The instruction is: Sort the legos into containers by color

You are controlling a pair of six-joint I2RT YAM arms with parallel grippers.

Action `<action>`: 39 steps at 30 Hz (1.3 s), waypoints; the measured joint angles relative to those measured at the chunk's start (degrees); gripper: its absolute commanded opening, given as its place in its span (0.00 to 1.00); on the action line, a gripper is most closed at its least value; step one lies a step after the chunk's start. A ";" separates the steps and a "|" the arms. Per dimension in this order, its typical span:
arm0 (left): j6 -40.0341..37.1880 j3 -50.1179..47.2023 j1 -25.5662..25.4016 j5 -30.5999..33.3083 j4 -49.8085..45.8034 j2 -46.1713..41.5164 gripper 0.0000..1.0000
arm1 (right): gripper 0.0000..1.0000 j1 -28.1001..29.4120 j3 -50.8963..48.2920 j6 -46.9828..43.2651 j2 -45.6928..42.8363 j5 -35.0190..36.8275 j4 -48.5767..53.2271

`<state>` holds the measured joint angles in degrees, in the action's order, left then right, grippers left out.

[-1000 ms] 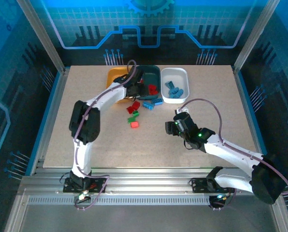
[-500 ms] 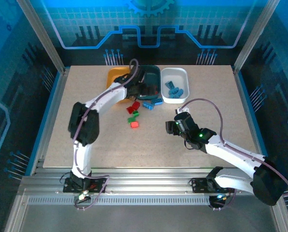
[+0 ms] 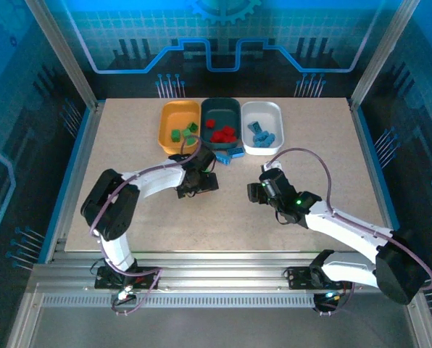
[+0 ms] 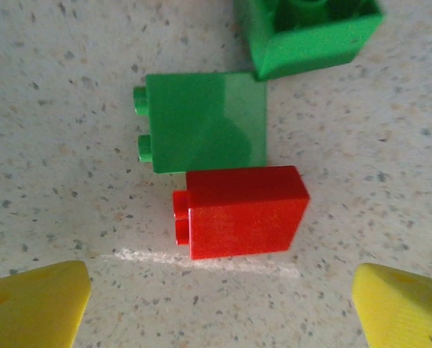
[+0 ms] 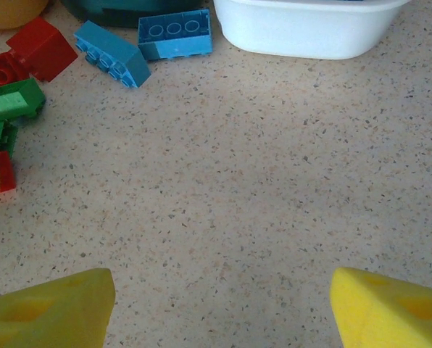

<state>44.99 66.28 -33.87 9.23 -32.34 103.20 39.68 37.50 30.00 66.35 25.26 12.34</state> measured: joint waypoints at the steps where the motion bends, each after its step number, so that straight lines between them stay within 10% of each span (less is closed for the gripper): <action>1: 0.17 0.00 -0.07 0.42 0.26 0.83 0.88 | 0.79 0.00 0.00 0.00 0.00 -0.02 -0.02; 16: -2.01 0.33 -0.17 5.46 -0.96 3.96 0.44 | 0.79 0.00 0.00 0.00 0.00 -0.79 0.00; 39: -10.62 9.46 -5.18 6.69 -4.13 -2.47 0.39 | 0.79 0.00 0.00 0.02 0.94 -1.73 -0.42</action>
<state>34.37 75.75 -39.05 15.92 -36.47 100.73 39.68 37.50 30.02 67.29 23.53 11.92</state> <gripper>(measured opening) 0.388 0.791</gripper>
